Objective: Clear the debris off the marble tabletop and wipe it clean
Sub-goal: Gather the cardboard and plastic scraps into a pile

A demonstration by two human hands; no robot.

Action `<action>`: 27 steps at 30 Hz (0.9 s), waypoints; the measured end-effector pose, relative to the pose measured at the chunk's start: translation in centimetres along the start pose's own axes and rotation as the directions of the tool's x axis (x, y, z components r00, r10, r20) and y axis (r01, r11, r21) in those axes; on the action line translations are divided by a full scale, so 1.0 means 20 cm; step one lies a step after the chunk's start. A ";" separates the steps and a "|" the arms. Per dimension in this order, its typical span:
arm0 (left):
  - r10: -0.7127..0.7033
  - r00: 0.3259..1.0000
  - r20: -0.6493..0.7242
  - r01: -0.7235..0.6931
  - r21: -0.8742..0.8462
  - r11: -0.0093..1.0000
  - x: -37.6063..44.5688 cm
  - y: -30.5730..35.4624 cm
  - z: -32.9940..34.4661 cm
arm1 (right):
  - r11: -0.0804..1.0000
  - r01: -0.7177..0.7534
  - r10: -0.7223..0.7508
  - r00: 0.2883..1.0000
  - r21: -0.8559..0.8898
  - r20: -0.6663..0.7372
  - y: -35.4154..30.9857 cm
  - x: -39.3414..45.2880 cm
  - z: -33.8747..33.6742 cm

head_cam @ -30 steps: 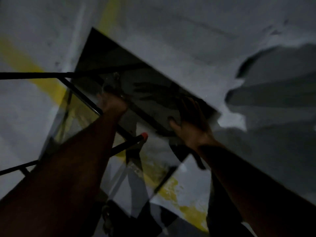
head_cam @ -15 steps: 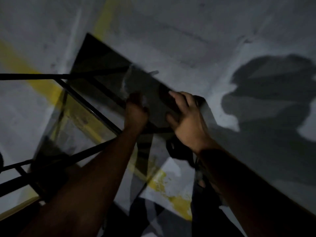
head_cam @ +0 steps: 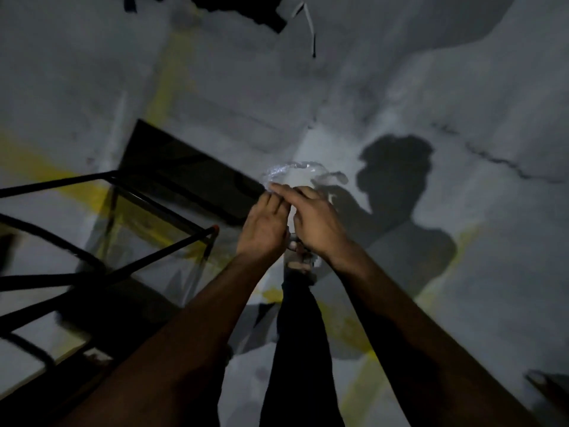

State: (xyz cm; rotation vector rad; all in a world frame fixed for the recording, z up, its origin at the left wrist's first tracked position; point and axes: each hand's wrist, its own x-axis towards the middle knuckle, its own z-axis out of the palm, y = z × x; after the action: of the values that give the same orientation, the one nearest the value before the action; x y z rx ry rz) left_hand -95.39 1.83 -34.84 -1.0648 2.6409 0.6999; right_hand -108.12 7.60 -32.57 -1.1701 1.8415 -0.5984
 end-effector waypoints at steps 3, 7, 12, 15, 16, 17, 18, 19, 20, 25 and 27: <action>0.105 0.994 -0.039 -0.099 0.148 0.984 -0.12 0.12 -0.40 | 0.994 0.066 -0.070 0.996 -0.082 -0.046 -0.32 -0.14 -0.24; 0.254 0.965 -0.058 -0.222 0.332 0.917 -0.31 0.17 -0.92 | 0.951 0.176 -0.206 0.974 -0.253 -0.095 -0.73 -0.24 -0.47; 0.276 0.940 -0.200 -0.171 0.424 0.889 -0.63 0.17 -1.49 | 0.892 0.339 -0.408 0.888 -0.299 -0.211 -1.21 -0.29 -0.61; 0.170 0.912 -0.373 -0.019 0.375 0.927 -0.88 0.12 -1.72 | 0.857 0.473 -0.511 0.832 -0.205 -0.216 -1.50 -0.32 -0.59; 0.116 0.895 -0.432 0.029 0.316 0.948 -0.96 0.09 -1.76 | 0.844 0.510 -0.535 0.822 -0.164 -0.196 -1.60 -0.32 -0.56; 0.070 0.877 -0.476 0.054 0.243 0.969 -1.02 0.06 -1.79 | 0.837 0.534 -0.548 0.819 -0.124 -0.173 -1.69 -0.32 -0.53; 0.029 0.850 -0.527 0.071 0.168 0.983 -1.09 0.03 -1.83 | 0.830 0.552 -0.558 0.818 -0.082 -0.144 -1.80 -0.33 -0.49; -0.004 0.813 -0.583 0.071 0.092 0.993 -1.17 -0.01 -1.85 | 0.824 0.565 -0.564 0.818 -0.029 -0.114 -1.90 -0.34 -0.43; -0.042 0.763 -0.645 0.066 0.013 0.998 -1.25 -0.05 -1.87 | 0.817 0.575 -0.571 0.817 0.038 -0.087 -2.00 -0.36 -0.37; -0.471 0.363 -0.804 0.032 -0.495 0.869 -1.67 -0.22 -1.91 | 0.839 0.437 -0.505 0.847 0.323 0.165 -2.42 -0.48 0.05; -0.617 0.227 -0.753 0.008 -0.633 0.774 -1.82 -0.34 -1.91 | 0.837 0.220 -0.426 0.838 0.502 0.342 -2.57 -0.54 0.23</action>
State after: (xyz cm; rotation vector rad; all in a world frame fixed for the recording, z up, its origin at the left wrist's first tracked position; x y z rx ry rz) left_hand -65.16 0.19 8.93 -2.9750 2.7936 0.8395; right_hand -77.09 -5.43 7.95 -1.1938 1.0410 -0.8211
